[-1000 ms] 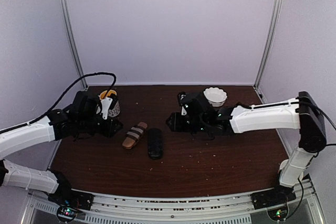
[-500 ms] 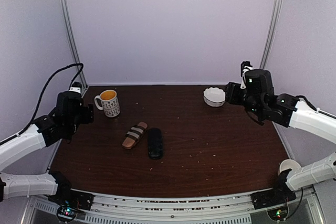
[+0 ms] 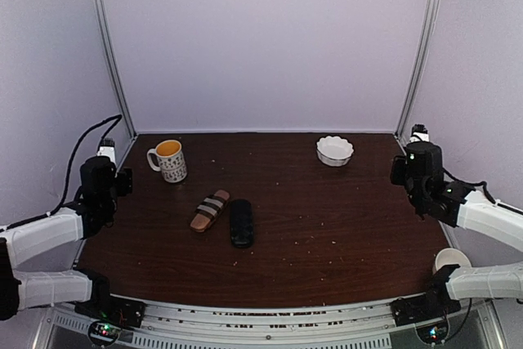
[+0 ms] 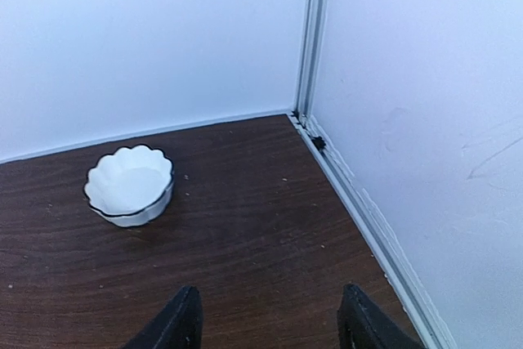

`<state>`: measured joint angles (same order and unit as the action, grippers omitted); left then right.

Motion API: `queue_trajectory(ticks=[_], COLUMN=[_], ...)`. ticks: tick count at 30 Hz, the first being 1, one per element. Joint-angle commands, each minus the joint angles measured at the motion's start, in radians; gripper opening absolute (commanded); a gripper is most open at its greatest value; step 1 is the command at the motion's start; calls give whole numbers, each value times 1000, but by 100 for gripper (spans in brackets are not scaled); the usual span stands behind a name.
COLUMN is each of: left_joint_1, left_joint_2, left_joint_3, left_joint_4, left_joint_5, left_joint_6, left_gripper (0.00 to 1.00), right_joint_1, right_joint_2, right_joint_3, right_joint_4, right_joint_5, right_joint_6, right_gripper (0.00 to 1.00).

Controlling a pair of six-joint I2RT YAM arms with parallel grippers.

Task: Organize the sunglasses
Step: Reset both arms

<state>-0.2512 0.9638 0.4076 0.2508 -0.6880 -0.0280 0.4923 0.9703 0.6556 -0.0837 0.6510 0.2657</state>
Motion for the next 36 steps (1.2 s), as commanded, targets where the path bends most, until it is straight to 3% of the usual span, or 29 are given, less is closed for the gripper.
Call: queue_trajectory(ticks=[1, 5, 10, 14, 17, 18, 20, 22, 27, 34, 36], left_joint_1=[87, 123, 178, 215, 223, 241, 255, 256, 260, 260, 260], left_joint_2=[96, 182, 283, 339, 430, 428, 470, 456, 461, 462, 460], left_joint_3=[-15, -41, -59, -48, -82, -90, -111, -89, -84, -85, -85], left_joint_4=[239, 388, 548, 592, 763, 746, 849, 765, 774, 777, 776], left_joint_5=[126, 189, 322, 425, 469, 484, 492, 525, 524, 524, 524], left_joint_6=[62, 80, 57, 81, 102, 72, 71, 75, 71, 71, 71], left_gripper=[90, 90, 89, 86, 87, 86, 87, 87, 92, 91, 91], right_joint_1=[-49, -108, -163, -197, -238, -254, -274, -295, -339, -372, -374], right_joint_2=[-11, 15, 56, 73, 113, 124, 132, 147, 191, 391, 384], right_joint_3=[-97, -183, -234, -320, -389, -398, -400, -426, -410, -422, -434], right_joint_4=[185, 287, 397, 576, 749, 794, 817, 913, 970, 1221, 1220], right_joint_5=[95, 71, -1, -69, -140, -169, -219, -248, -329, -389, -396], right_joint_6=[-70, -89, -149, -215, -239, -245, -255, -264, -264, -262, -257], right_gripper=[57, 59, 69, 74, 78, 78, 79, 79, 79, 80, 80])
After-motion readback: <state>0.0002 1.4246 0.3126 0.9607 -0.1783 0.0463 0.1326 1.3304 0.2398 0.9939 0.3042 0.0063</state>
